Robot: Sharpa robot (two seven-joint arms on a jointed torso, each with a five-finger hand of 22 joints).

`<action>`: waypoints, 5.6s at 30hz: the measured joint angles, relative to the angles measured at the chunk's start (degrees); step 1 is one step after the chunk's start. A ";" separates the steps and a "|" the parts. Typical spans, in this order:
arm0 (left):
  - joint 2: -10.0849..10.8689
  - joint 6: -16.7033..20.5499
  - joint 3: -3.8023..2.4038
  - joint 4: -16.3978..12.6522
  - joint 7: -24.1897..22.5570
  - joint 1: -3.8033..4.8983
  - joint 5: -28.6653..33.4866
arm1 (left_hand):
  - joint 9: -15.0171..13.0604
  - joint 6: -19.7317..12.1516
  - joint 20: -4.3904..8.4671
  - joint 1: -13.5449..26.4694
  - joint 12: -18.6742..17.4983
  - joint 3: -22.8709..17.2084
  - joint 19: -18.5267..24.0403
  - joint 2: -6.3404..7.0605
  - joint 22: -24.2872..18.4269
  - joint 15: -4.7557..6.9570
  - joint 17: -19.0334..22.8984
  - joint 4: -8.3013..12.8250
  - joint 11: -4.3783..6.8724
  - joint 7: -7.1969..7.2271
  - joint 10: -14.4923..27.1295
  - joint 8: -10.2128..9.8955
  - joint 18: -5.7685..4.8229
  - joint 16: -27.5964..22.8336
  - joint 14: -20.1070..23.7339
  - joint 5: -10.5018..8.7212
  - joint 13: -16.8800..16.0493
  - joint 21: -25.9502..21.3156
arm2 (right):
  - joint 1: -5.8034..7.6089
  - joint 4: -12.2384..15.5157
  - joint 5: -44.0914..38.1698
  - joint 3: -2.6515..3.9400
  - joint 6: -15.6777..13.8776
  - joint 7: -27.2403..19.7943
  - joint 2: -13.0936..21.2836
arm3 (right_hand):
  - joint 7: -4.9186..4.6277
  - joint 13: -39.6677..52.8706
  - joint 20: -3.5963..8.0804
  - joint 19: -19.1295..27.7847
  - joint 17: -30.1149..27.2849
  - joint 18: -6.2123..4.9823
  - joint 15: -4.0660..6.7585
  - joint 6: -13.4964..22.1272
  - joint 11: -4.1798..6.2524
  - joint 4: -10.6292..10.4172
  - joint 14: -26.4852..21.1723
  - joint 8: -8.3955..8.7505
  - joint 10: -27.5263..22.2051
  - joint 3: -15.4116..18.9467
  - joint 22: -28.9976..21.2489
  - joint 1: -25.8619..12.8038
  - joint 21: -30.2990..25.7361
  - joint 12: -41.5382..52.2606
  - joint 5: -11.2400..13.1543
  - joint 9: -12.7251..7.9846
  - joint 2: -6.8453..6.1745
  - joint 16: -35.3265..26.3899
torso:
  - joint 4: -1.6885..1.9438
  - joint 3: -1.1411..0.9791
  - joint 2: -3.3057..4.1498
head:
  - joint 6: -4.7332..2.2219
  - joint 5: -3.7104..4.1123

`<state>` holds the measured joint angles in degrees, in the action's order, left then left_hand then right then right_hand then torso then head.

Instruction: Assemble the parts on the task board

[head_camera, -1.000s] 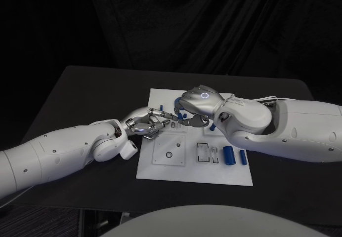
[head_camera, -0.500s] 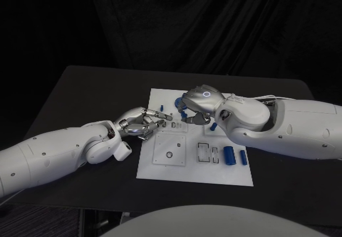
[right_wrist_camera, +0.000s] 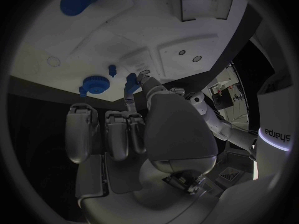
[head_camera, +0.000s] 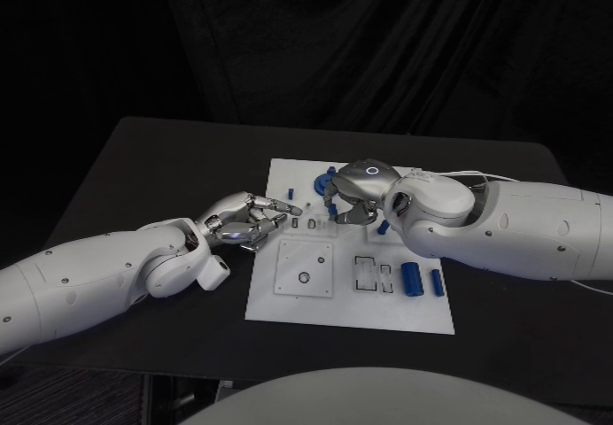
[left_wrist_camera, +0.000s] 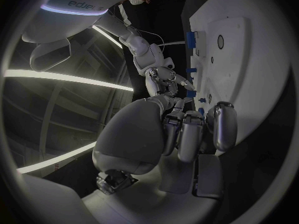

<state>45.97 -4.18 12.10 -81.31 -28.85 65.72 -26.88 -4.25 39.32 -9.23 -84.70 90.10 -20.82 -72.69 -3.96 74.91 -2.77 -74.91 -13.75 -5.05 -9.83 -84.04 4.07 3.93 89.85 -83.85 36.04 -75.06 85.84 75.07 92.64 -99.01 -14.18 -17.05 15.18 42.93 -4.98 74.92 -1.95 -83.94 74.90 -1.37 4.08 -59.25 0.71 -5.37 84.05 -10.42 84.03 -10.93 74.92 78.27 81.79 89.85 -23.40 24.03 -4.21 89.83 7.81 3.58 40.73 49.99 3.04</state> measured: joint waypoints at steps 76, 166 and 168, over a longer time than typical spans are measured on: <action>0.09 0.49 0.00 0.06 0.34 0.00 0.00 | -0.12 0.72 0.00 0.00 0.00 0.00 0.40 0.00 0.03 0.00 -0.02 0.00 -0.01 -0.30 0.01 0.00 0.00 0.00 0.00 0.00 -0.03 -0.22 | -2.03 -0.78 0.20 0.03 0.66 -1.02 -0.32 | -0.40 -0.01 -1.23 -0.01 0.00 0.00 -0.77 13.53 -0.82 -5.22 -0.04 6.60 0.01 4.73 0.01 -1.82 -2.16 0.00 19.03 0.65 -1.69 0.00 | -0.27 -0.01 -0.06 | 0.00 -0.47; -20.93 -4.29 0.00 6.54 62.83 15.75 -23.04 | -43.95 12.00 6.55 19.49 -0.04 24.04 -11.28 -3.67 0.00 6.77 0.01 -2.36 6.78 7.66 0.01 28.76 -1.81 0.00 -0.20 -24.80 0.11 0.59 | 5.75 -0.52 7.86 -0.03 -14.23 -3.64 10.44 | -0.61 0.02 -1.23 -0.01 0.00 0.00 -1.12 3.28 -1.45 -10.90 -0.11 2.90 -0.21 4.92 0.01 -4.09 -0.69 0.00 17.29 0.98 2.27 0.00 | -4.37 -3.07 -5.04 | 0.01 -3.88; -21.07 -4.29 0.01 6.82 62.87 15.47 -23.08 | -43.95 12.09 6.55 19.49 -0.04 24.04 -11.28 -3.67 0.00 6.77 0.01 -2.36 6.78 7.57 0.01 28.76 -1.81 0.00 -0.20 -24.80 0.11 0.59 | 5.75 -0.55 7.86 -0.03 -14.23 -3.63 10.36 | -0.61 0.02 -1.23 -0.01 0.00 0.00 -1.12 3.28 -1.65 -10.90 -0.11 2.90 0.00 4.93 0.01 -4.09 -0.69 0.00 17.29 0.98 2.27 0.00 | -4.36 -3.05 -5.06 | 0.01 -3.85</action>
<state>24.90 -8.47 12.12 -74.49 34.02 81.19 -49.95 -48.20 51.41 -2.67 -65.22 90.06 3.22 -83.98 -7.63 74.91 4.00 -74.90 -16.12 1.73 -2.26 -84.04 32.82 2.12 89.85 -84.04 11.24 -74.95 86.44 80.81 92.10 -91.15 -14.21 -31.28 11.55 53.29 -5.59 74.94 -3.18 -83.95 74.90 -1.36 2.95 -55.96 -0.94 -16.27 83.95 -7.52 84.02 -6.00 74.93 74.18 81.11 89.85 -6.12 25.01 -1.94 89.83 3.45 0.53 35.66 49.99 -0.80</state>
